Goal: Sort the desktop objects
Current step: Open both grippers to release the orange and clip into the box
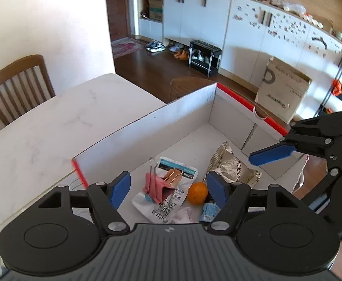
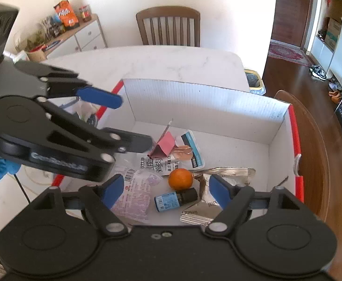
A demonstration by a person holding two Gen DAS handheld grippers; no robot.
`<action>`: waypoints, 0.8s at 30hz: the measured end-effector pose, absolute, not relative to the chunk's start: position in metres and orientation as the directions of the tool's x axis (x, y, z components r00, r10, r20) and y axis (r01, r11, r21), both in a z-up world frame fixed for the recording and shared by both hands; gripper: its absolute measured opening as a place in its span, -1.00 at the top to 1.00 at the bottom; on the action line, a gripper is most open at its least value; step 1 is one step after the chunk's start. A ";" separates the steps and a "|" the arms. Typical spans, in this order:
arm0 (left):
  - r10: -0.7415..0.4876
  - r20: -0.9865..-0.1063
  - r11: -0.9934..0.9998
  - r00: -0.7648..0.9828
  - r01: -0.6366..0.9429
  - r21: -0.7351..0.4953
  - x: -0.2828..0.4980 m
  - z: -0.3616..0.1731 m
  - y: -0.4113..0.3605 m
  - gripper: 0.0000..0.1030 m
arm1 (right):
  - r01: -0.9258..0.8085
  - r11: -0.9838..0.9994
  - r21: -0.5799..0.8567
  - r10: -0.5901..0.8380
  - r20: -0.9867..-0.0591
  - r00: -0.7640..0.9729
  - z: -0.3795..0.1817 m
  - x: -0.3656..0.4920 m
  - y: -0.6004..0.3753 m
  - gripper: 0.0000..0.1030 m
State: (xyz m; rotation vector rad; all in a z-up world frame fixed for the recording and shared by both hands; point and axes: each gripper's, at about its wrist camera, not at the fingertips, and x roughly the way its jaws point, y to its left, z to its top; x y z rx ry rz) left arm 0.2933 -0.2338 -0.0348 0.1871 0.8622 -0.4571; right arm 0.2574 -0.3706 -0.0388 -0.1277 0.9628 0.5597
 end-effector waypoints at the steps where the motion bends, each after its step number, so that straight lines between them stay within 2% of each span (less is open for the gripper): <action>1: -0.312 -0.763 0.892 0.566 0.450 -0.031 0.290 -0.033 -0.230 -0.38 | -0.503 0.853 0.142 0.397 -0.801 0.447 -0.037 0.255 -0.372 -0.58; 9: -0.324 -0.737 0.902 0.593 0.428 -0.051 0.260 -0.022 -0.204 -0.38 | -0.469 0.865 0.177 0.418 -0.773 0.478 -0.030 0.237 -0.372 -0.68; 12: -0.335 -0.720 0.905 0.608 0.420 -0.065 0.245 -0.017 -0.191 -0.51 | -0.451 0.874 0.181 0.413 -0.765 0.494 -0.027 0.230 -0.367 -0.70; 24: -0.348 -0.695 0.916 0.629 0.385 -0.111 0.194 -0.014 -0.128 -0.56 | -0.346 0.907 0.240 0.404 -0.730 0.552 -0.016 0.203 -0.342 -0.72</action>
